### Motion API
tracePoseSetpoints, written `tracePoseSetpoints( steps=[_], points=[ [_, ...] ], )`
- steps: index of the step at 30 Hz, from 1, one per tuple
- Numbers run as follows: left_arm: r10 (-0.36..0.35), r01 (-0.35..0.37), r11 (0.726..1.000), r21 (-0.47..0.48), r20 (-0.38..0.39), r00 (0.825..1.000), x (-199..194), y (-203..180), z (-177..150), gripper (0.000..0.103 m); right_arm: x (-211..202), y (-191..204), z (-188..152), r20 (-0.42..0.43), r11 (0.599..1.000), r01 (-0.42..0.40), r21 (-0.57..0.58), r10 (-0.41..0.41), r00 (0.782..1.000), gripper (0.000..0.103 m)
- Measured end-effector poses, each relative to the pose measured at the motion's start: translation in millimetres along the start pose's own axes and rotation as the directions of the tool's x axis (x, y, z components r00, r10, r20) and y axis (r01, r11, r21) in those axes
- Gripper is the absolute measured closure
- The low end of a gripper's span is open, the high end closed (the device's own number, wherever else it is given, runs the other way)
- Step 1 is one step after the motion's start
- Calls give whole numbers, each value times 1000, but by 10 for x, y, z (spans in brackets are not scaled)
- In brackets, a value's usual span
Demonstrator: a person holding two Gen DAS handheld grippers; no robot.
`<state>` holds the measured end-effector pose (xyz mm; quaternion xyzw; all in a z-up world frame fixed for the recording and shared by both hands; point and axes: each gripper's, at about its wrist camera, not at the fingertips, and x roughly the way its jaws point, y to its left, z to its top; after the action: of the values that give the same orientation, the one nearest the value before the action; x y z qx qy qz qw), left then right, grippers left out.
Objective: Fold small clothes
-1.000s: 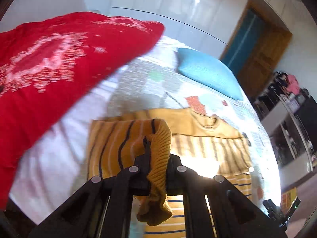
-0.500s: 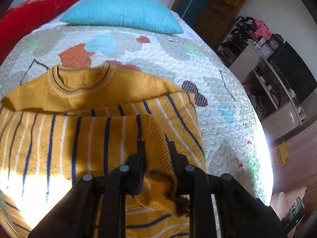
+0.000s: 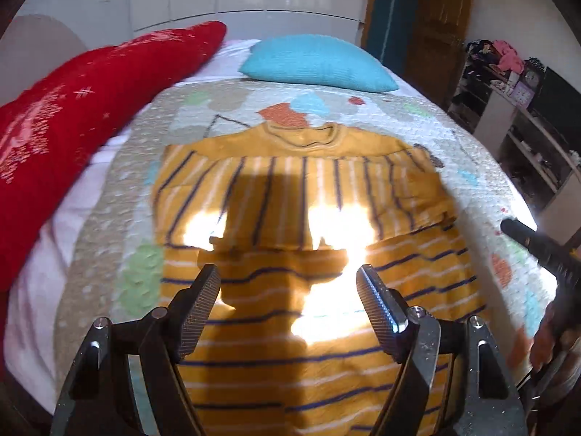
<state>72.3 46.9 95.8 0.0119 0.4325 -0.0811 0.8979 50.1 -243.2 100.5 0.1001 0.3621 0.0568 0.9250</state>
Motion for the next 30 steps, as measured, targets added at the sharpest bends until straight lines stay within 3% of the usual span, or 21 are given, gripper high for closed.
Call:
tracePoseSetpoints(
  steps=[4,6,8,11,15,19,23,24,25,27,30],
  points=[
    [80,-81,995,-53,-36,996,-43,386,-434,27,546,364,219,-91,993,-105,-57,100,991,34],
    [96,-101,990,-94,-60,994,-28,526,-596,27,907,415,274,-161,993,-109,-45,100,982,34],
    [102,-112,984,-137,-76,992,-26,641,-733,27,1253,355,290,-226,998,-61,-24,54,973,34],
    [97,-113,975,-192,-91,991,-25,765,-881,27,1469,313,291,-214,980,157,-120,-180,960,31],
    [78,-100,969,-224,-106,991,16,833,-1009,27,1168,286,235,-174,977,170,-128,-191,966,29],
    [69,-87,972,-219,-90,994,-2,787,-1061,25,689,142,-5,-192,987,97,-128,-121,974,29],
    [-19,3,969,-247,-60,998,-20,752,-1129,26,291,-135,-390,-235,995,54,-79,-71,969,29],
    [-37,24,968,-249,-51,998,-36,733,-1150,41,212,-209,-499,-252,999,28,-43,-38,967,29],
    [-55,41,967,-253,-50,997,-47,719,-1172,65,153,-275,-605,-268,1000,-10,1,10,963,32],
    [-87,70,956,-284,-45,995,-79,731,-1220,71,58,-354,-828,-291,991,-94,92,117,950,39],
    [-162,143,927,-347,-26,986,-150,786,-1295,71,-64,-347,-1050,-265,974,-176,145,210,941,40]
  ],
)
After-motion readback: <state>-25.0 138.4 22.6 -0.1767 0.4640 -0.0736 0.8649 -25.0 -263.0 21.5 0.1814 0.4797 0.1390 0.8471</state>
